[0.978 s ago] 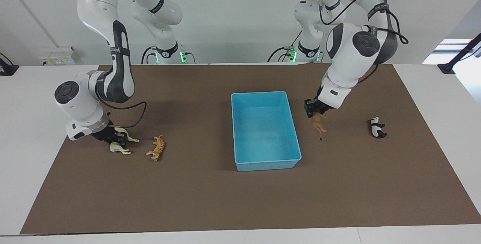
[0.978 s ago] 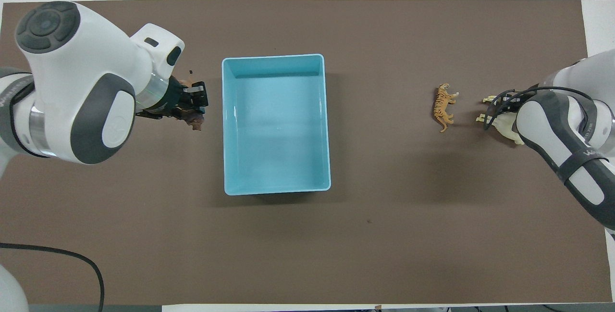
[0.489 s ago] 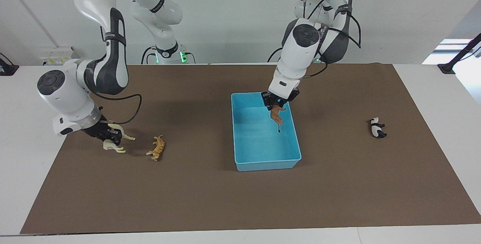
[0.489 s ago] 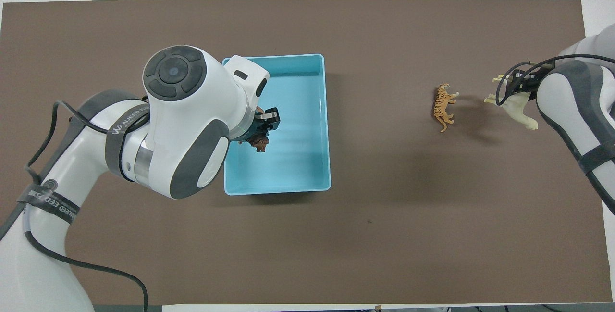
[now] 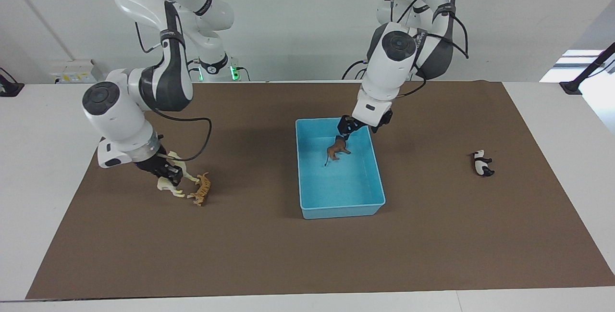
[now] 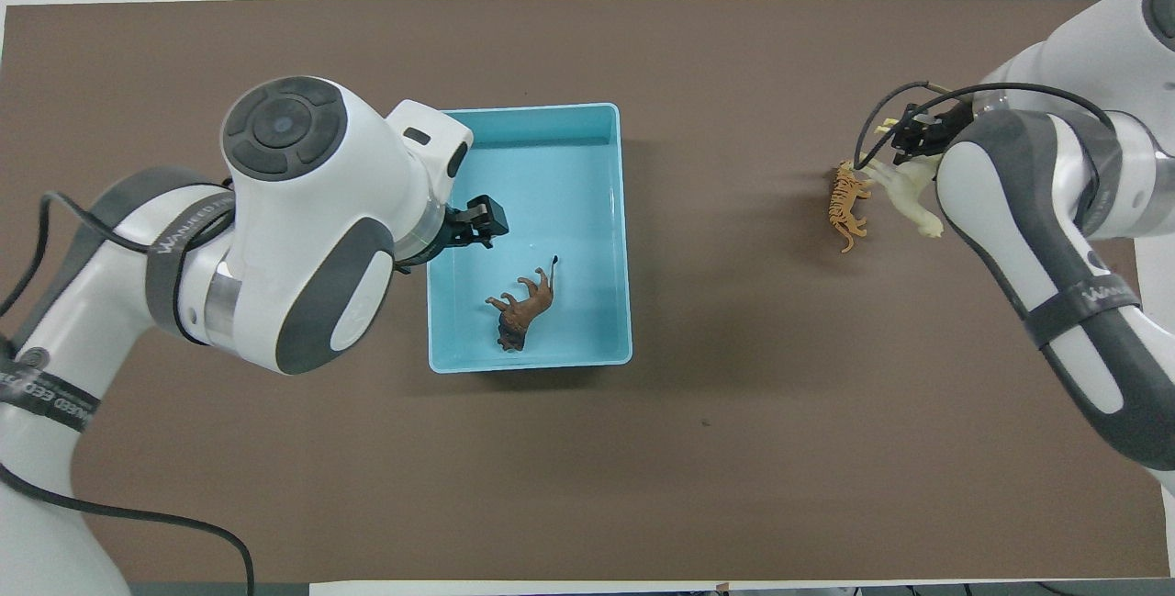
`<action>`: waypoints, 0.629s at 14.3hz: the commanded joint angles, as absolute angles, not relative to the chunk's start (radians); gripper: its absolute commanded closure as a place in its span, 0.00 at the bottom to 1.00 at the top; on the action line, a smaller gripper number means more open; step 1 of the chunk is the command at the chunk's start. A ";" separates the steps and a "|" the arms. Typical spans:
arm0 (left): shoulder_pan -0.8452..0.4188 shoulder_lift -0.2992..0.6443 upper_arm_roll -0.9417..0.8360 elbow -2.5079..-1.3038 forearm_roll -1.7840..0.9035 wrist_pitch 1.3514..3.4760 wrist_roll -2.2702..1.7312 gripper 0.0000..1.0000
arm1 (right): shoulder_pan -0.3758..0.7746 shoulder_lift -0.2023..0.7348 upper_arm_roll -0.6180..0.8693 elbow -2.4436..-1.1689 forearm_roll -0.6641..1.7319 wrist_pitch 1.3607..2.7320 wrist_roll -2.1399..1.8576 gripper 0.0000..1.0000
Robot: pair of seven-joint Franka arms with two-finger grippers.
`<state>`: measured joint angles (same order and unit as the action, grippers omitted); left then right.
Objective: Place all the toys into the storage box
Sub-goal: 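Carry the cream horse into the box with the right gripper while the left gripper reaches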
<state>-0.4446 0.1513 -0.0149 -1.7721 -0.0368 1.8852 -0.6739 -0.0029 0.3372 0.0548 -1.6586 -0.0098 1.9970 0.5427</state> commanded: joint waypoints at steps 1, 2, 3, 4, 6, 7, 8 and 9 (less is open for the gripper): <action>-0.312 0.120 -0.018 -1.786 0.073 1.842 -0.544 0.00 | 0.139 0.354 0.054 -1.522 -0.018 1.892 0.798 1.00; -0.249 0.123 -0.018 -1.786 0.075 1.850 -0.449 0.00 | 0.194 0.374 0.051 -1.485 -0.018 1.872 0.864 1.00; -0.189 0.123 -0.018 -1.789 0.075 1.861 -0.363 0.00 | 0.236 0.388 0.052 -1.439 -0.017 1.870 0.911 1.00; -0.126 0.123 -0.018 -1.799 0.075 1.871 -0.265 0.00 | 0.270 0.403 0.052 -1.419 -0.018 1.873 0.952 1.00; -0.030 0.121 -0.018 -1.840 0.075 1.952 -0.075 0.00 | 0.346 0.460 0.051 -1.309 -0.017 1.868 1.014 1.00; 0.012 0.123 -0.018 -1.883 0.075 2.021 -0.010 0.00 | 0.371 0.500 0.051 -1.243 -0.017 1.864 1.046 1.00; 0.040 0.127 -0.017 -1.920 0.081 2.086 0.018 0.00 | 0.397 0.540 0.051 -1.186 -0.015 1.870 1.060 1.00; 0.078 0.133 -0.018 -1.948 0.083 2.139 0.050 0.00 | 0.408 0.578 0.051 -1.137 -0.014 1.874 1.065 1.00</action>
<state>0.0259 0.1388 -0.0015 -1.8624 0.0621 2.0239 -0.0099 0.3879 0.4543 0.0555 -1.3117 -0.0123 1.8946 1.0409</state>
